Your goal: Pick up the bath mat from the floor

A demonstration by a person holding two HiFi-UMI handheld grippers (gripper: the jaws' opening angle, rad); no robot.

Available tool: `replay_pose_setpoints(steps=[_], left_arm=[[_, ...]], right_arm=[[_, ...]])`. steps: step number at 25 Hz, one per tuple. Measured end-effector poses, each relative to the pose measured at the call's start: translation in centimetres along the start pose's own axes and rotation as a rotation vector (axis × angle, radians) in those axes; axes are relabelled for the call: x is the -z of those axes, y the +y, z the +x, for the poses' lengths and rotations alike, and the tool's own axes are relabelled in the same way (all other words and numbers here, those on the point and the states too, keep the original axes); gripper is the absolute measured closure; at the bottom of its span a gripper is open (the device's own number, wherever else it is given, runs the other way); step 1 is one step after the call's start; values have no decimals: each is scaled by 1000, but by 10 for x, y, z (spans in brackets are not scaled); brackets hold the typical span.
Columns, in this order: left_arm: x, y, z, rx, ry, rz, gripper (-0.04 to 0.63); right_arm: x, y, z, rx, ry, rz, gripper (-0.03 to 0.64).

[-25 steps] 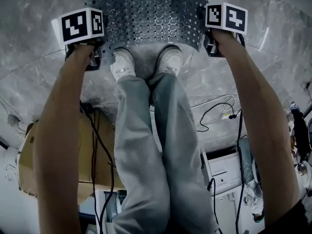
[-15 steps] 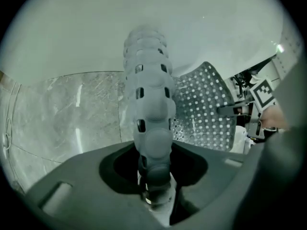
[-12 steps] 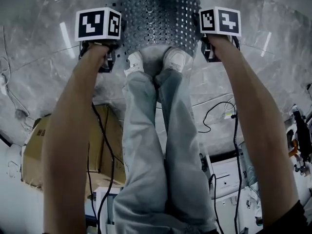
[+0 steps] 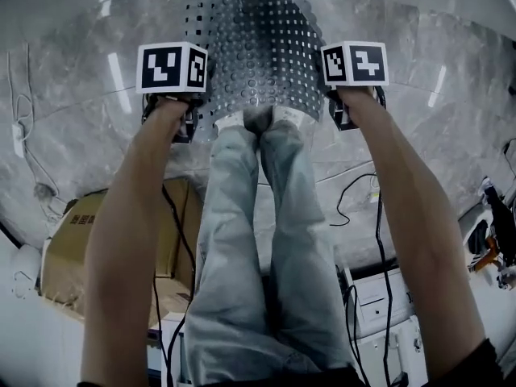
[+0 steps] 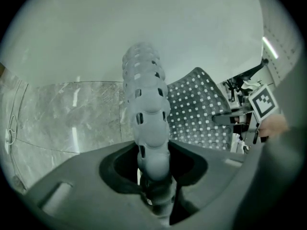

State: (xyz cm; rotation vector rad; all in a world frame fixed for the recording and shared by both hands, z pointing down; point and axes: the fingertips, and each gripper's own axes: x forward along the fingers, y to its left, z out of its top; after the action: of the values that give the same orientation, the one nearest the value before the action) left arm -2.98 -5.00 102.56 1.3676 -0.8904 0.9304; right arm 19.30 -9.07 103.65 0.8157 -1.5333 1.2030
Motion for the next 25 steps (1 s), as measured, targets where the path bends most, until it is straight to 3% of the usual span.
replay_pose_setpoints(steps=[21, 25], left_arm=[[33, -36, -162, 2, -36, 17, 448], [39, -59, -200, 34, -55, -1, 446]], right_arm=[[22, 70, -147, -31, -97, 193, 595], [16, 86, -189, -54, -106, 195, 595]])
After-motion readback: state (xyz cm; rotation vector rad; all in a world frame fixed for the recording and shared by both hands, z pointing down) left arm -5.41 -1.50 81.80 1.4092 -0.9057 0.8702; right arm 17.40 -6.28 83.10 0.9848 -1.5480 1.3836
